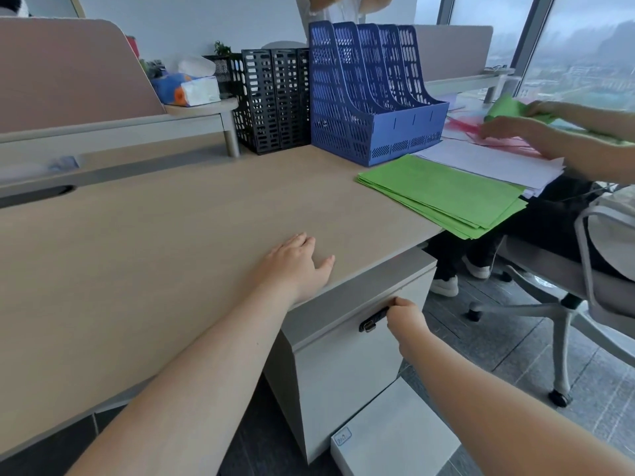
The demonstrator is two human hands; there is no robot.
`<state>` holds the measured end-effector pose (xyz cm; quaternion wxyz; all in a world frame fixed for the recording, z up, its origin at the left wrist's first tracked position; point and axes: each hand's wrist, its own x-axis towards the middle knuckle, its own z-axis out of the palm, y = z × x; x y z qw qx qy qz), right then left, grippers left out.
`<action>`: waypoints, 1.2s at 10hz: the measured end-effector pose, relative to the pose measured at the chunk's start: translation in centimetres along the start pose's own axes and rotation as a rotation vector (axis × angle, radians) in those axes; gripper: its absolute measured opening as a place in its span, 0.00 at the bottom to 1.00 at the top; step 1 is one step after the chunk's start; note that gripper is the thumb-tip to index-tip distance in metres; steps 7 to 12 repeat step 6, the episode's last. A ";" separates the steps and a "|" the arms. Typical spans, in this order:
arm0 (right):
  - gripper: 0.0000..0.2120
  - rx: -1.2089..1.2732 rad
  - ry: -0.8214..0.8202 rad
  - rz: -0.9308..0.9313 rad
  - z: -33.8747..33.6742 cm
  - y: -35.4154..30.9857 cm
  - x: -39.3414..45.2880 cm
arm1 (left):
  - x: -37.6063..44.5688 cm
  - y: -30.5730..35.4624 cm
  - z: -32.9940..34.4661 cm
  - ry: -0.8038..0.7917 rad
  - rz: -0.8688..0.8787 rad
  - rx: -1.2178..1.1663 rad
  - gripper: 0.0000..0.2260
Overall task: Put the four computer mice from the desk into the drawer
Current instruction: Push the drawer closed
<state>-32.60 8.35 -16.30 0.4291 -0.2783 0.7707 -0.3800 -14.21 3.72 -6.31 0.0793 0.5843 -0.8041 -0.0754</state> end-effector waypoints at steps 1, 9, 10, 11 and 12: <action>0.24 0.006 -0.007 -0.027 0.2 -0.1 0.1 | 0.1 0.1 0.0 0.000 0.001 -0.001 0.29; 0.20 -0.021 -0.139 -0.059 -2.3 -0.2 -0.4 | -0.2 0.3 0.1 0.019 0.005 -0.024 0.28; 0.20 -0.021 -0.139 -0.059 -2.3 -0.2 -0.4 | -0.2 0.3 0.1 0.019 0.005 -0.024 0.28; 0.20 -0.021 -0.139 -0.059 -2.3 -0.2 -0.4 | -0.2 0.3 0.1 0.019 0.005 -0.024 0.28; 0.20 -0.021 -0.139 -0.059 -2.3 -0.2 -0.4 | -0.2 0.3 0.1 0.019 0.005 -0.024 0.28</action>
